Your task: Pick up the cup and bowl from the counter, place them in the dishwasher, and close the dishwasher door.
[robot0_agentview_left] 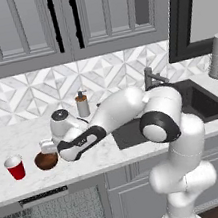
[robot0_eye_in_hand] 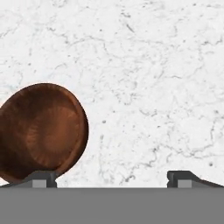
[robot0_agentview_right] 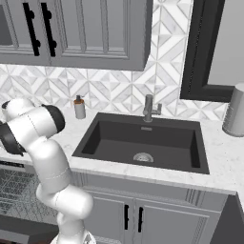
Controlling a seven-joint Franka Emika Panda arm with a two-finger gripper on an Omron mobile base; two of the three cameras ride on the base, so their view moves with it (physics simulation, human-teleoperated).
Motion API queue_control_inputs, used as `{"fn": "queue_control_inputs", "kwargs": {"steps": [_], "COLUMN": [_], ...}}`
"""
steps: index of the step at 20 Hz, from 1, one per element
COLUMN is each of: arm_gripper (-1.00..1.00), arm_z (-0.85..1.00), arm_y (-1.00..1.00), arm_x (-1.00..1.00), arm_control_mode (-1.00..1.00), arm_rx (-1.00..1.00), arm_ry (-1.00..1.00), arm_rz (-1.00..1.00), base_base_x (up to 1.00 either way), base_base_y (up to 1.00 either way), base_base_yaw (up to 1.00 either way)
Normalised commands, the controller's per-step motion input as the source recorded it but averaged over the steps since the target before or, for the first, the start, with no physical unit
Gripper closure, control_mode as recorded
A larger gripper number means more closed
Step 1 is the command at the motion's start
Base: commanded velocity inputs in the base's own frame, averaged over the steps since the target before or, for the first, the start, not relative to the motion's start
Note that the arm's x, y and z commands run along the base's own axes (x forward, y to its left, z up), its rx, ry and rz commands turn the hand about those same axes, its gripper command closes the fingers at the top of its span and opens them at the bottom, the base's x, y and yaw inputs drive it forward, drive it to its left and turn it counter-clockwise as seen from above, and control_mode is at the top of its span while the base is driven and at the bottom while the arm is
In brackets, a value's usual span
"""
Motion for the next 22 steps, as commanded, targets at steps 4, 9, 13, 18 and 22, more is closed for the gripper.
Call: {"fn": "queue_control_inputs", "kwargs": {"steps": [4, 9, 13, 18, 22], "arm_gripper": [-1.0, -1.0, -1.0, -1.0, -1.0], "arm_z": [0.0, -0.03, -0.16, -0.3, -0.24], "arm_y": [0.38, 0.21, 0.12, 0.0, 0.0], "arm_x": [0.14, 0.1, 0.16, 0.02, 0.0], "arm_control_mode": [-1.0, -1.0, -1.0, -1.0, -1.0], "arm_rx": [0.0, 0.0, 0.0, 0.0, 0.0], "arm_ry": [0.06, 0.09, 0.11, 0.05, 0.0], "arm_rz": [0.0, 0.0, 0.0, 0.0, 0.0], "base_base_x": [0.0, 0.0, 0.0, 0.0, 0.0], "base_base_y": [0.0, 0.0, 0.0, 0.0, 0.0], "base_base_yaw": [0.0, 0.0, 0.0, 0.0, 0.0]}}
